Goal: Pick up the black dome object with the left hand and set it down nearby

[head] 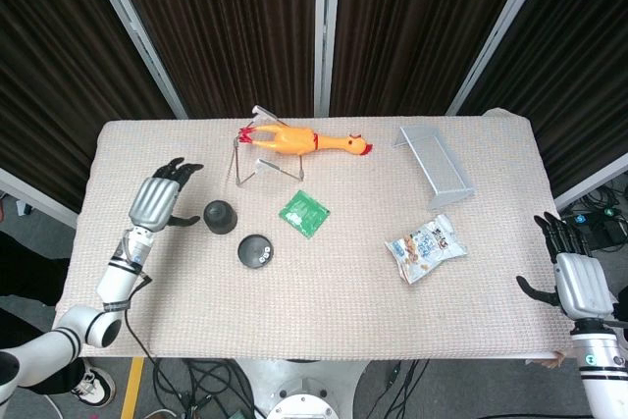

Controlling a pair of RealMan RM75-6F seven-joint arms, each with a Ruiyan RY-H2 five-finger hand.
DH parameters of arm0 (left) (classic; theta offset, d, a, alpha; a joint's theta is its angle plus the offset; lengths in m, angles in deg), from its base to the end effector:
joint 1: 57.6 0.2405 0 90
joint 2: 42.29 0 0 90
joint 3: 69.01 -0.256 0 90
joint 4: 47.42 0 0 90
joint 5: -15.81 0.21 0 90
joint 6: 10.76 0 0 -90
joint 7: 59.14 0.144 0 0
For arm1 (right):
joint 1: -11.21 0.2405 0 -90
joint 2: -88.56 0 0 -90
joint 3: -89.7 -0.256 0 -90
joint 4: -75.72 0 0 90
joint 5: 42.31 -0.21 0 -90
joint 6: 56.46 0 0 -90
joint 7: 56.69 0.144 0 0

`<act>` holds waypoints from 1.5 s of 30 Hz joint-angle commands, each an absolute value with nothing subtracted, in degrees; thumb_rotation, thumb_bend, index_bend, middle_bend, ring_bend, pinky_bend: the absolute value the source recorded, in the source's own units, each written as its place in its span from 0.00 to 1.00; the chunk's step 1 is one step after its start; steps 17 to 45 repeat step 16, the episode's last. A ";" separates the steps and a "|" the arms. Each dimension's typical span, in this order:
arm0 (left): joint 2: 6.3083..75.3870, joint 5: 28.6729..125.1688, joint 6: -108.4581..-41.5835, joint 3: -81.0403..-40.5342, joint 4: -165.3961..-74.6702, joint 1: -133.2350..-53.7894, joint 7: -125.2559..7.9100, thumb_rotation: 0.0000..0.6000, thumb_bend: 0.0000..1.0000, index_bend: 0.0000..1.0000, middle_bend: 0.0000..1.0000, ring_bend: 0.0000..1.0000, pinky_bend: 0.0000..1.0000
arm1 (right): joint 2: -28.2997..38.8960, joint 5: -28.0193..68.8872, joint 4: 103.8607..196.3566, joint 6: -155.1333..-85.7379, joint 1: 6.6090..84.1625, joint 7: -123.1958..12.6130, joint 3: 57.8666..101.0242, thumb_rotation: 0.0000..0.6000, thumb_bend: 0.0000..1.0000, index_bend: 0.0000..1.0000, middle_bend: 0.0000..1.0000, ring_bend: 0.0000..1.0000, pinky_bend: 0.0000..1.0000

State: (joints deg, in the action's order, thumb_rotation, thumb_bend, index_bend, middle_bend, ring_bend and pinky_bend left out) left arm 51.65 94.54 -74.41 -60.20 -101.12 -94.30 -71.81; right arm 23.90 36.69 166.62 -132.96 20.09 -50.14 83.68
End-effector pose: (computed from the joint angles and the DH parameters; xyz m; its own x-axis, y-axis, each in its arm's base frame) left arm -0.2470 0.3794 0.0268 0.3143 0.0678 0.9469 0.9221 -0.2589 -0.2875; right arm -0.3205 -0.2143 0.1536 0.2773 -0.0617 0.9588 -0.9583 0.0540 0.2806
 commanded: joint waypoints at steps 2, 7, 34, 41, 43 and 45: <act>43.51 88.11 -79.82 -58.48 -113.85 -87.96 -56.43 1.00 0.09 0.15 0.18 0.08 0.20 | 24.05 37.21 166.35 -133.80 19.58 -48.97 83.79 1.00 0.13 0.00 0.00 0.00 0.00; 35.99 83.71 -81.16 -60.83 -126.69 -82.42 -48.62 1.00 0.09 0.15 0.18 0.08 0.19 | 23.98 37.75 165.40 -134.48 19.00 -47.71 84.13 1.00 0.13 0.00 0.00 0.00 0.00; 30.17 85.35 -87.70 -68.15 -135.43 -73.45 -43.09 1.00 0.03 0.15 0.18 0.08 0.18 | 22.67 37.63 162.96 -134.25 18.29 -46.77 84.89 1.00 0.13 0.00 0.00 0.00 0.00; 30.17 85.35 -87.70 -68.15 -135.43 -73.45 -43.09 1.00 0.03 0.15 0.18 0.08 0.18 | 22.67 37.63 162.96 -134.25 18.29 -46.77 84.89 1.00 0.13 0.00 0.00 0.00 0.00; 30.17 85.35 -87.70 -68.15 -135.43 -73.45 -43.09 1.00 0.03 0.15 0.18 0.08 0.18 | 22.67 37.63 162.96 -134.25 18.29 -46.77 84.89 1.00 0.13 0.00 0.00 0.00 0.00; 30.17 85.35 -87.70 -68.15 -135.43 -73.45 -43.09 1.00 0.03 0.15 0.18 0.08 0.18 | 22.67 37.63 162.96 -134.25 18.29 -46.77 84.89 1.00 0.13 0.00 0.00 0.00 0.00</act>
